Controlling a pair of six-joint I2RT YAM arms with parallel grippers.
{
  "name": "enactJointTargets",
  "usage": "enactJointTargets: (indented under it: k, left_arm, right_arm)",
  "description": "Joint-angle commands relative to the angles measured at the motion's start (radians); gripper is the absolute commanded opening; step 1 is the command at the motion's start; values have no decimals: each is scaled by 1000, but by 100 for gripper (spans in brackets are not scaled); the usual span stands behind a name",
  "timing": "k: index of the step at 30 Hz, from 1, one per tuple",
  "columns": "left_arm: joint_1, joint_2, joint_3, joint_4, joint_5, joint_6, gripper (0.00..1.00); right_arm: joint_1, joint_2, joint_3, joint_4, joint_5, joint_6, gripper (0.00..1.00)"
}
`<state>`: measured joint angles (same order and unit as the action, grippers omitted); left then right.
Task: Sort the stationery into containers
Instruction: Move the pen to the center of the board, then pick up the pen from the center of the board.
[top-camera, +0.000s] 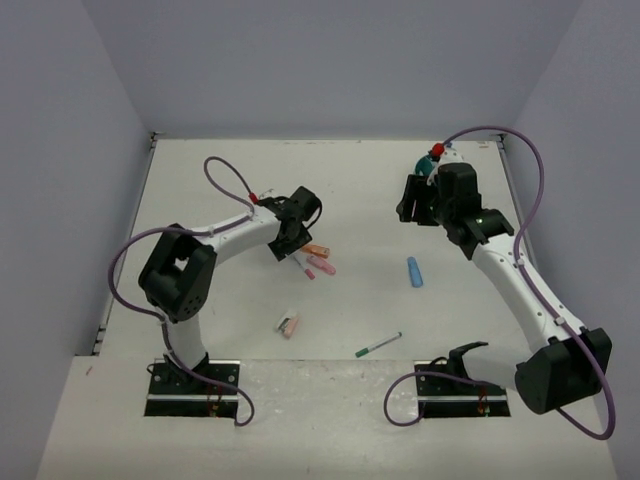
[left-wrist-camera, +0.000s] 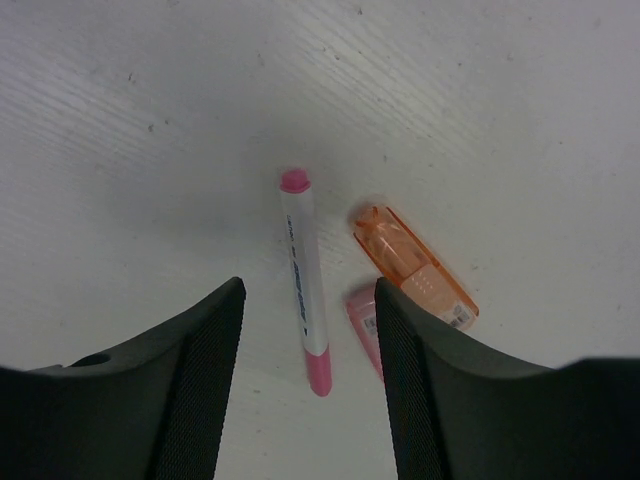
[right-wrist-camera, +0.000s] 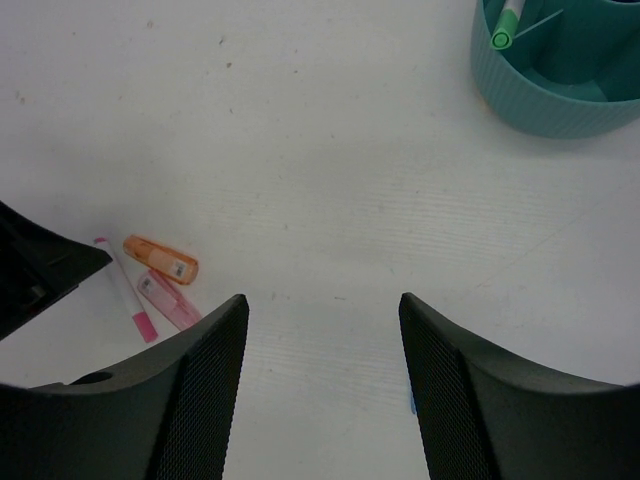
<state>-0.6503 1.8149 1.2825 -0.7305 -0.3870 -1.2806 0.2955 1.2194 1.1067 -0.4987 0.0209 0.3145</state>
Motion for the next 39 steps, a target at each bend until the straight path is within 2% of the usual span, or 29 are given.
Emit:
enactJointTargets:
  k: [1,4,7,9,12,15,16,17,19,20,23,25,27,29,31,34,39]
  left_arm:
    - [1,82,72,-56,-2,-60,51]
    - [3,112,73,-65,-3,-74,45]
    - [1,122,62,-59,0,-81,43]
    - [3,130,54,-64,-1,-89,38]
    - [4,147,40,-70,-6,-98,37]
    - [11,162,22,-60,6,-86,21]
    - [11,162,18,-65,3,-86,15]
    - [11,161,13,-72,-1,-88,9]
    - [12,136,1,-75,-4,-91,0]
    - [14,120,-10,-75,-4,-94,0]
    - [14,48,-55,-73,-20,-111,0]
    - [14,-92,-96,-70,-30,-143,0]
    - [9,-161,-129,-65,-32,-159,0]
    - [2,-259,-164,-56,-34,-203,0]
    - [-8,-368,-201,-38,-30,-238,0]
    - [-16,-499,-267,37,12,-255,0]
    - [-20,-606,-300,87,49,-236,0]
  right_arm:
    - [1,-34,-17,66,-17,3,63]
    - [1,-36,-17,70,-39,3,63]
    - [1,-43,-19,75,-45,4,63]
    - [1,-46,-19,77,-47,6,62]
    - [1,-62,-28,89,-56,5,62]
    - [1,-110,-57,138,-102,11,61]
    - [1,-138,-90,174,-169,18,61]
    - [1,-170,-126,217,-245,26,63]
    - [1,-261,-192,377,-397,50,89]
    - [1,-285,-228,442,-474,70,99]
    - [14,-281,-333,615,-704,194,99]
    - [118,-233,-376,660,-587,206,99]
    - [240,-213,-439,703,-467,230,95]
    - [334,-188,-512,893,-338,304,82]
    - [413,-145,-548,970,-240,348,74]
    - [519,-37,-471,960,-163,320,71]
    - [593,113,-371,949,-157,311,66]
